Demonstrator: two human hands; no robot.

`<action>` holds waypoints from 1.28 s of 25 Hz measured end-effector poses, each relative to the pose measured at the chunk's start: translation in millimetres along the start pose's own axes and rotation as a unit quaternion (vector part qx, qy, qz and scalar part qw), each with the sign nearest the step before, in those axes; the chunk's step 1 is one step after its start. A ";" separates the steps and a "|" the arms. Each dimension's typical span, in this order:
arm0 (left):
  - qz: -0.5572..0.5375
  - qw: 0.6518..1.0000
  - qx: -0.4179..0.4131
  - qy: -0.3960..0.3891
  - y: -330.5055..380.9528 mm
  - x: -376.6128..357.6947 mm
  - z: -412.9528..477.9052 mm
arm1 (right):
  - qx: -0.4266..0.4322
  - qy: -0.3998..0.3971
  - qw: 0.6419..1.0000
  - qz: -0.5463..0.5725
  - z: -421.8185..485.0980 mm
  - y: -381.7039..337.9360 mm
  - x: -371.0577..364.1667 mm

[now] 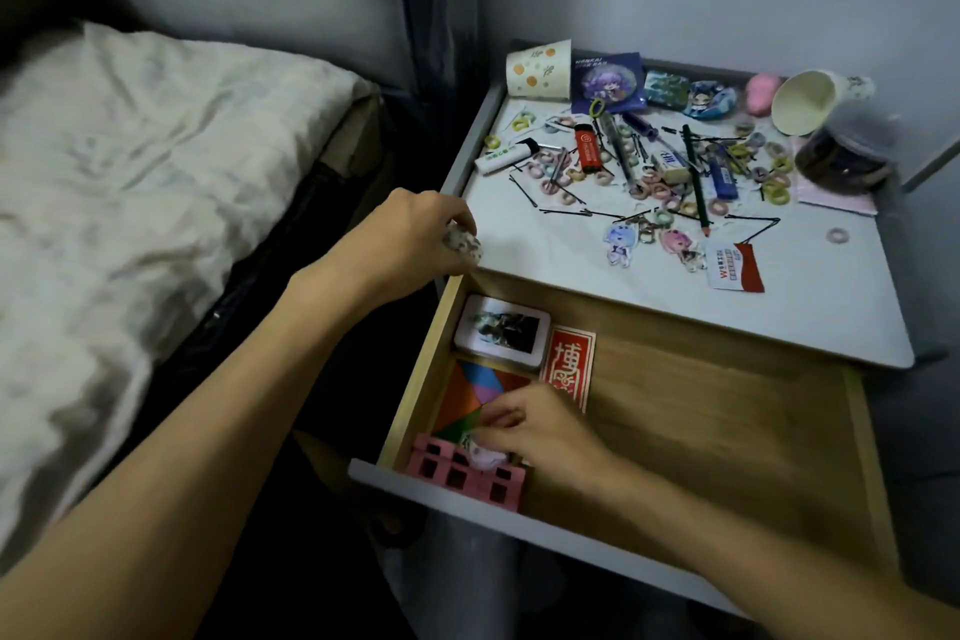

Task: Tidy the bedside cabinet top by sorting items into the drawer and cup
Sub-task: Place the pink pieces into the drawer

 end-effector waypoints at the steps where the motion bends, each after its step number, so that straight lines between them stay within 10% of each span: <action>1: -0.006 1.000 0.002 -0.003 -3.0 -1.9 -1.7 | 0.008 -0.011 1.000 -0.006 5.2 -0.1 -9.0; 18: -0.035 0.999 0.009 -0.034 -28.1 -30.2 3.4 | 0.058 0.014 0.988 -0.141 34.1 -14.9 -46.4; 27: 0.004 0.994 -0.106 -0.026 15.0 -43.5 -2.8 | -0.002 0.142 0.944 0.296 -5.6 -35.9 71.8; 32: 0.040 0.981 -0.190 -0.008 45.4 -60.3 -9.1 | -0.014 0.157 0.946 0.283 -1.8 -44.0 79.9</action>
Point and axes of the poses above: each hand's wrist, its own z-axis towards the middle knuckle, its own x-axis out of the back of the hand, y = z × x, the point moved 6 cm from there along z, towards the middle knuckle, and after that the axes turned 6 degrees about -y, right-handed, at the moved point
